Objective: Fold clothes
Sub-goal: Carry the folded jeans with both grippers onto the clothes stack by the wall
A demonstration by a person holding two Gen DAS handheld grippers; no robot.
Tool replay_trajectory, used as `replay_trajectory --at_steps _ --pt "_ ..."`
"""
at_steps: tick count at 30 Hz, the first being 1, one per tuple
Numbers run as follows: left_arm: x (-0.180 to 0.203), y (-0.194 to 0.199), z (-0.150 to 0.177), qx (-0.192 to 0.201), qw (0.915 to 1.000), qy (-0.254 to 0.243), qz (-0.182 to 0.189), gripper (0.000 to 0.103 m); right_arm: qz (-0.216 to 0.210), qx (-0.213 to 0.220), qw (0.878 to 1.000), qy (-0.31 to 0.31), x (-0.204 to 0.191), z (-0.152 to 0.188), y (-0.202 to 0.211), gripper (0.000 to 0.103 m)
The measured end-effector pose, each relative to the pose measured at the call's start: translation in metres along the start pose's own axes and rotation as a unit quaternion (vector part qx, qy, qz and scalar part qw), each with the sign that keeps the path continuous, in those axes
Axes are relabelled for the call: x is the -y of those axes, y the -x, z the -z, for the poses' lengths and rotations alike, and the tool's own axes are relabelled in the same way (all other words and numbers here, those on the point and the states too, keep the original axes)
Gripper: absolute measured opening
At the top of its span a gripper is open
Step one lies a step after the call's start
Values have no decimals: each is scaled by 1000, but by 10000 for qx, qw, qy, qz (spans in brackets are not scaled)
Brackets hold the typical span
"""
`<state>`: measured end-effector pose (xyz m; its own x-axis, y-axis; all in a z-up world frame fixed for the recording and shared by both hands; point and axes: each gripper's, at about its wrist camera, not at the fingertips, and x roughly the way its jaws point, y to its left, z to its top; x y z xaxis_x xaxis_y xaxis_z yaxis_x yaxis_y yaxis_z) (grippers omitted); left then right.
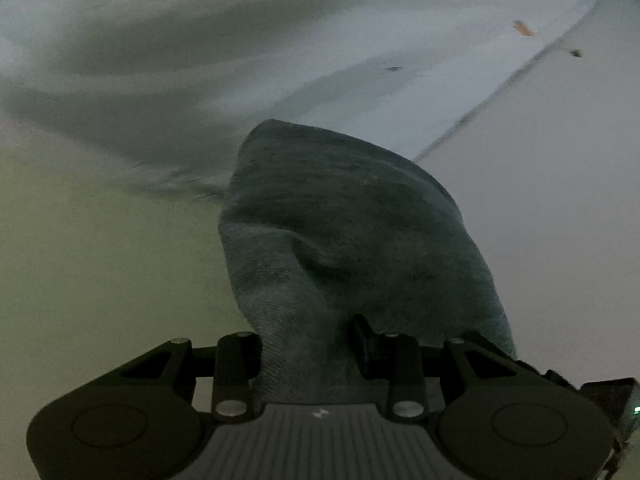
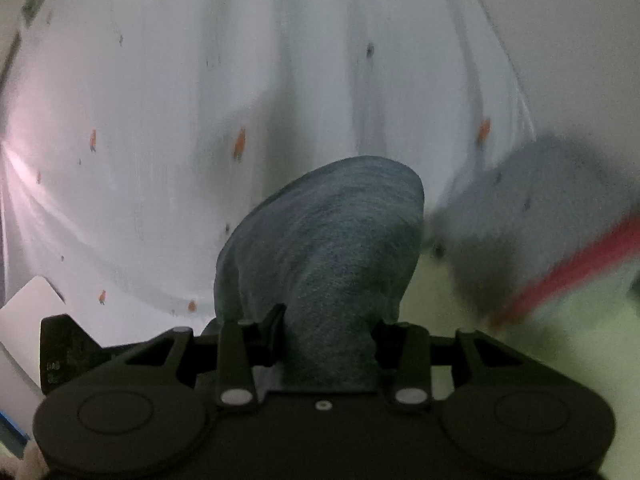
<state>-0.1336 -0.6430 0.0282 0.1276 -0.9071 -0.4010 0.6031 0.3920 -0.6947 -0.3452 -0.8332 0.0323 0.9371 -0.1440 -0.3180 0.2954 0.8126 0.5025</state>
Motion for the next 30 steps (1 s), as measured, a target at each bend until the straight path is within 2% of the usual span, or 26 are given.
replay_trajectory --at_steps 4,9,11,12,13,14,15,16,17,18,19,20,21,23,24,25,26,28,30 --pt "48 -62 -28 108 9991 -188 365 36 -18 344 9987 377 42 -62 16 41" --pt "93 -137 -65 215 9954 -872 342 37 286 716 9927 930 87 -126 -2 43" --pt "95 -170 -76 243 9946 -990 188 41 519 833 9895 1063 106 -140 -24 51" --pt "94 -188 -79 223 9939 -1080 63 45 716 864 9872 1131 117 -144 -36 59" --pt "91 -206 -79 166 9924 -1211 -133 56 1016 799 9840 1228 128 -145 -56 68" --pt "87 -226 -77 81 9901 -1338 -411 64 1340 706 9795 1332 138 -145 -78 69" --pt "83 -247 -75 -17 9868 -1450 -728 66 1666 531 9743 1419 146 -142 -98 69" --pt "78 -264 -72 -160 9823 -1531 -1066 66 1991 330 9679 1499 153 -138 -118 69" --pt "74 -273 -70 -212 9796 -1546 -1269 66 2345 195 9578 1652 158 -132 -133 70" --pt "70 -278 -70 -168 9788 -1527 -1355 66 2649 234 9445 1929 155 -124 -142 71" --pt "66 -283 -70 -124 9779 -1508 -1440 69 2931 319 9291 2235 151 -115 -149 84" --pt "64 -283 -69 -28 9770 -1565 -1450 78 3142 476 9121 2589 145 -107 -152 92" --pt "64 -281 -69 107 9757 -1682 -1401 83 3294 677 8958 2908 139 -101 -153 100" --pt "67 -274 -67 315 9697 -1977 -1401 87 3385 986 8785 3225 128 -97 -151 100" --pt "68 -272 -65 375 9671 -2084 -1412 87 3220 1074 8836 3224 125 -96 -148 100" --pt "67 -273 -64 417 9653 -2144 -1430 88 3069 1059 8948 3066 128 -96 -149 91" --pt "64 -277 -64 405 9649 -2152 -1453 91 2939 1017 9060 2871 132 -97 -151 92" --pt "49 -291 -60 121 9665 -2035 -1560 94 2796 640 9325 2193 156 -92 -162 93" --pt "33 -302 -54 -153 9666 -1933 -1677 94 2727 119 9509 1460 185 -83 -177 92"
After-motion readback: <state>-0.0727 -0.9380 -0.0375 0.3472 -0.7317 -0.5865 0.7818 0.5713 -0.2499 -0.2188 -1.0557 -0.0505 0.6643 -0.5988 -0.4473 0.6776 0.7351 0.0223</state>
